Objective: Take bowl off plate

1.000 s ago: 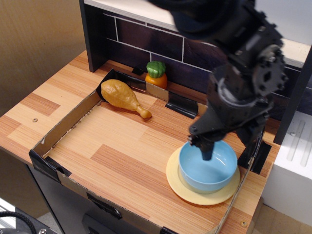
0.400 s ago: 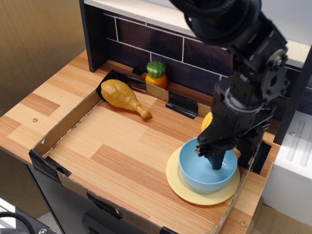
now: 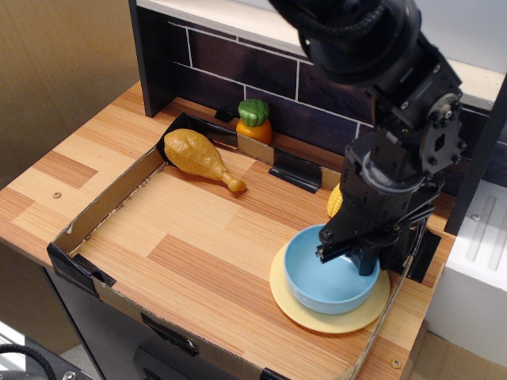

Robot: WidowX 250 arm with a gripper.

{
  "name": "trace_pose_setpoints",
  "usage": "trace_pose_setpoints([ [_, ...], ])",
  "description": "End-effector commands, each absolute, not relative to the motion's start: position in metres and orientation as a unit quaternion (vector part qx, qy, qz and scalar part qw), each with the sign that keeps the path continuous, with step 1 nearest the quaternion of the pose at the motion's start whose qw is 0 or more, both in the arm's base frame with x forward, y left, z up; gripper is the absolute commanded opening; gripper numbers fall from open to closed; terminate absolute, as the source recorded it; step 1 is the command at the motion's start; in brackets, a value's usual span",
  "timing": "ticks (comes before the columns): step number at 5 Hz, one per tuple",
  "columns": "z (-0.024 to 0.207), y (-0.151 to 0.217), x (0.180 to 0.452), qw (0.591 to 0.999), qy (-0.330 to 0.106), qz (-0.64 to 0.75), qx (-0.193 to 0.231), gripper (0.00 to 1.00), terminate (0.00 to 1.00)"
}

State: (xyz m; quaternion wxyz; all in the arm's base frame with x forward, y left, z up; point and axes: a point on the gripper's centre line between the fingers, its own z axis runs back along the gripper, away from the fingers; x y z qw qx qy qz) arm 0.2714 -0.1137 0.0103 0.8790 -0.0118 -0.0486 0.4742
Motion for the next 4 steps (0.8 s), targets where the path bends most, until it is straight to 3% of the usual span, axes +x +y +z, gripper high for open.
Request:
trace_pose_setpoints([
  [1, 0.04, -0.103, 0.276, 0.891, -0.055, 0.45, -0.03, 0.0, 0.0],
  [2, 0.057, -0.087, 0.272, 0.913, -0.048, 0.403, -0.038, 0.0, 0.0],
  [3, 0.059, -0.064, 0.27, 0.952, -0.045, 0.301, -0.028, 0.0, 0.0],
  [4, 0.054, -0.038, 0.273, 0.966, -0.048, 0.253, -0.023, 0.0, 0.0],
])
